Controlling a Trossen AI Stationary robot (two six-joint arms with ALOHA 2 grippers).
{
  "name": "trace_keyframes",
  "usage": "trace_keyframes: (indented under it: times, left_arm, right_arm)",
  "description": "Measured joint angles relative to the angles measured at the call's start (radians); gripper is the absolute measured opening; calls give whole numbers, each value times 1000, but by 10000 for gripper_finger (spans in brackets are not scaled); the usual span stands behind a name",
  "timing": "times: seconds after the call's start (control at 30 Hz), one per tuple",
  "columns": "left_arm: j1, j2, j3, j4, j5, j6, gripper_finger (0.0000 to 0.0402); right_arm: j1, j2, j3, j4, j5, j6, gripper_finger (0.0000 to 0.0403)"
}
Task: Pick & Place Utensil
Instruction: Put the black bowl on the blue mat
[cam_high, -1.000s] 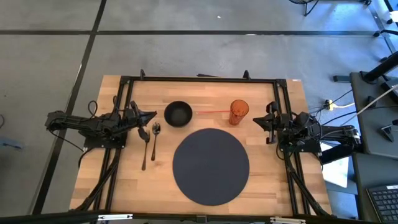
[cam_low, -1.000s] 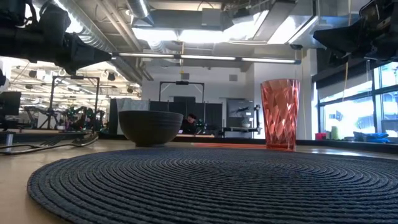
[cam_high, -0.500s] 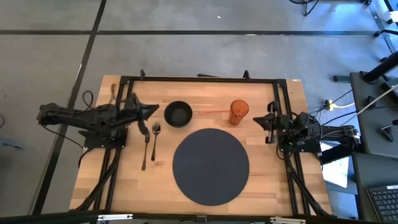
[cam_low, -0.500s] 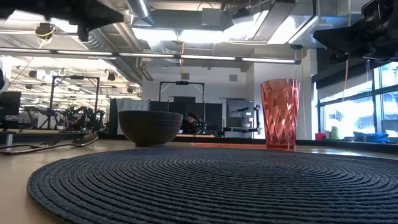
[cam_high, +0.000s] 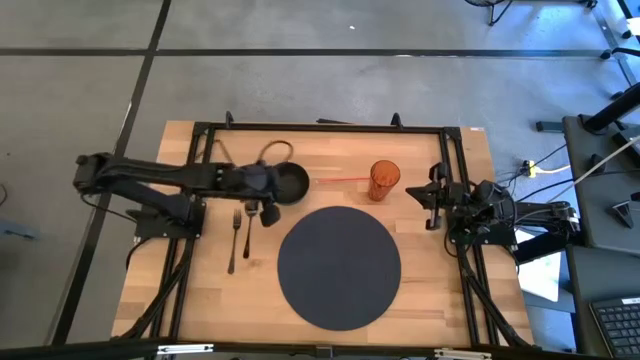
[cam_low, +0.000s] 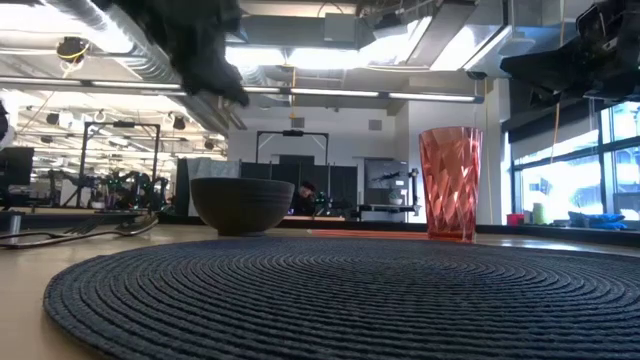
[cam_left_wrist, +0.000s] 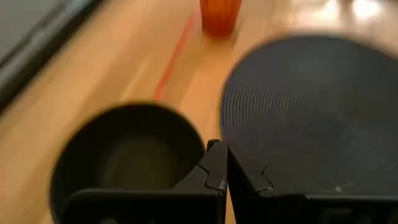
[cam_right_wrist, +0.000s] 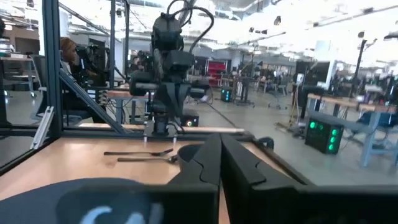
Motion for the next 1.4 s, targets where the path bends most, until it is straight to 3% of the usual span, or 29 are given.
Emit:
trace_keyframes:
  times: [0.17, 0.37, 0.57, 0.8, 0.97, 1.2, 1.4]
  left_arm:
    - [43, 141, 75, -131, 129, 22, 1]
    - [59, 254, 205, -322, 152, 133, 12]
    - [58, 375, 354, -494, 133, 212, 67]
    - [58, 472, 398, -496, 134, 223, 145]
    - [66, 522, 399, -493, 127, 197, 173]
    - [79, 587, 399, -468, 125, 206, 176]
    - [81, 603, 399, -450, 117, 209, 151]
  right_arm:
    - [0, 0, 0, 2, 0, 48, 5]
    - [0, 0, 0, 59, 0, 71, 5]
    - [0, 0, 0, 222, 0, 73, 5]
    - [0, 0, 0, 171, -8, 91, 5]
    - [0, 0, 0, 160, -29, 105, 5]
    - [0, 0, 0, 136, -28, 107, 5]
    - [0, 0, 0, 136, -27, 107, 5]
